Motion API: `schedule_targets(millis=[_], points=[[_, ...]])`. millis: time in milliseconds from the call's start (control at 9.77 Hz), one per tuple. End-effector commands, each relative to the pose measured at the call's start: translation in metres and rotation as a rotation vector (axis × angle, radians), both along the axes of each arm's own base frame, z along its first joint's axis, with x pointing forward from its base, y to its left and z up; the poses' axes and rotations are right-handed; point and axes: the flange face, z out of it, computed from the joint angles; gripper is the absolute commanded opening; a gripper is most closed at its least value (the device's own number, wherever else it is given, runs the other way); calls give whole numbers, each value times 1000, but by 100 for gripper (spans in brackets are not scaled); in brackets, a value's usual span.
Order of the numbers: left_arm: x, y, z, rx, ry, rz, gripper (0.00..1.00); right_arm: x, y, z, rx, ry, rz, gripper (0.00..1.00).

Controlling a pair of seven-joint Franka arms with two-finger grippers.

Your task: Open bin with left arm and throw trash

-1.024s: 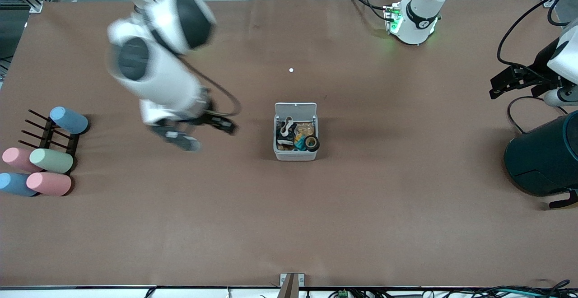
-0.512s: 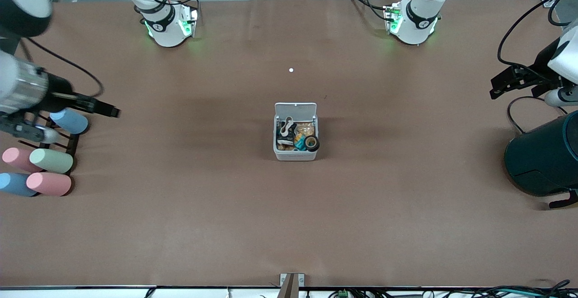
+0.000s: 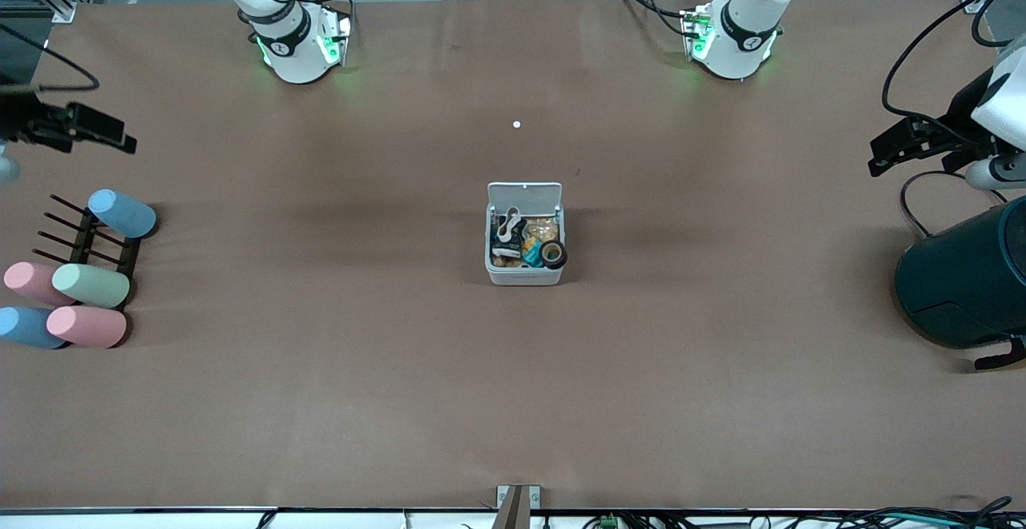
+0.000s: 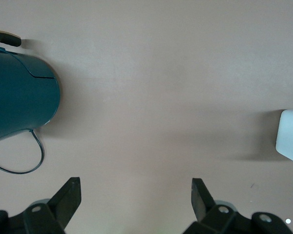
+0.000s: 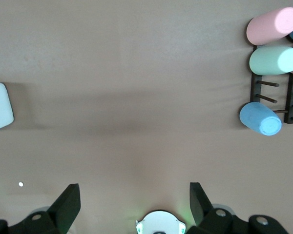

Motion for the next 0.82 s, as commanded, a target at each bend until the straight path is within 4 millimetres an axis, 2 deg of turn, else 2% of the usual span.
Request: schedule_targets(millis=[0,307,717], points=[[2,1,4,-18,0,-17,100,-11,-2,10,-15,-33,21,99],[1,1,4,-20,0,-18,100,-8,-2,21,-20,-67,22,99],[1,1,5,-21,-1,-17,100,-5,-9,22,-67,-87,-5,99]])
